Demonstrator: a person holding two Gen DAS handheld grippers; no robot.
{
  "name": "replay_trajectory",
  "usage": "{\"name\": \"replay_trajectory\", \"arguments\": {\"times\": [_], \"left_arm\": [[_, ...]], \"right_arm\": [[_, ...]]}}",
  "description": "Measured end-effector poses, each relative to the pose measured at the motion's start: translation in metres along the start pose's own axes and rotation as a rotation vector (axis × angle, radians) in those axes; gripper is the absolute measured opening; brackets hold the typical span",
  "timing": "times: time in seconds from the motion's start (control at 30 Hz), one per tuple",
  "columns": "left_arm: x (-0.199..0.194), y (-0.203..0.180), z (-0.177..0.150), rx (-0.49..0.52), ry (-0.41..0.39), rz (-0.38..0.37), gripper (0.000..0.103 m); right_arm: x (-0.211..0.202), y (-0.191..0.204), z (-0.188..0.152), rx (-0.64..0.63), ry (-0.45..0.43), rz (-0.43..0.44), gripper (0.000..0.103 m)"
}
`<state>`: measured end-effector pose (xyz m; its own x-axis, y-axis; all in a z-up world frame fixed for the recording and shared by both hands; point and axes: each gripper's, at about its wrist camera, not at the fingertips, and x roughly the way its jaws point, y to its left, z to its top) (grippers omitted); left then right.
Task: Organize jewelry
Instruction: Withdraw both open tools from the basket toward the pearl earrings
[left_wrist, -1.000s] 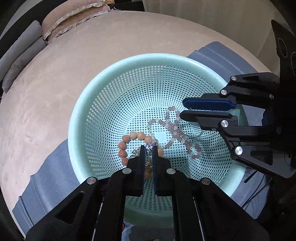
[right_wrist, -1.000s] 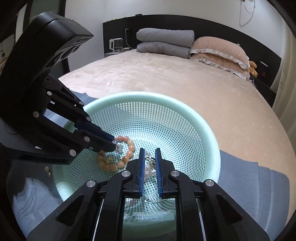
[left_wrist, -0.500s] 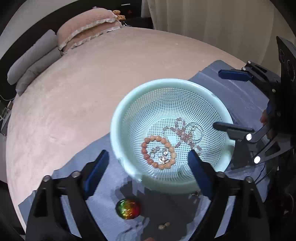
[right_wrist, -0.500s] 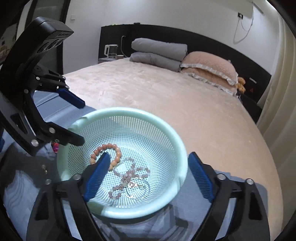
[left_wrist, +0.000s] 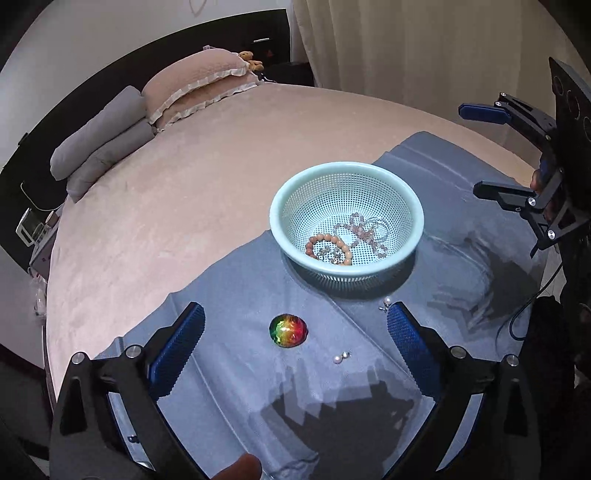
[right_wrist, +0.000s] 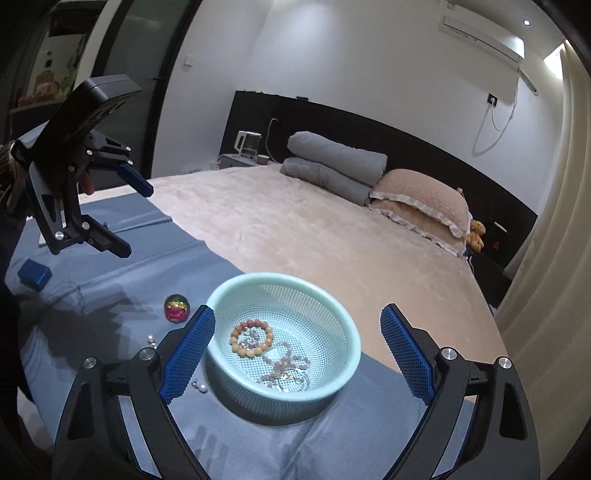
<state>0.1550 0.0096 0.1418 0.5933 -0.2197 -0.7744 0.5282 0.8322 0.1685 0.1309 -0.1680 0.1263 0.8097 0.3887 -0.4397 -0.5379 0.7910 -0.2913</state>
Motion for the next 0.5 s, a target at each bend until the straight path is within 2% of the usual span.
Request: {"name": "replay_trajectory", "arguments": {"times": [0.23, 0.5], "left_arm": [[0.017, -0.007, -0.038, -0.069, 0.042, -0.047, 0.097], [0.060, -0.028, -0.075, -0.060, 0.132, -0.101, 0.097]], "right_arm": [[0.000, 0.029, -0.031, 0.067, 0.033, 0.064, 0.087], [0.045, 0.057, -0.077, 0.171, 0.163, 0.174, 0.087]]}}
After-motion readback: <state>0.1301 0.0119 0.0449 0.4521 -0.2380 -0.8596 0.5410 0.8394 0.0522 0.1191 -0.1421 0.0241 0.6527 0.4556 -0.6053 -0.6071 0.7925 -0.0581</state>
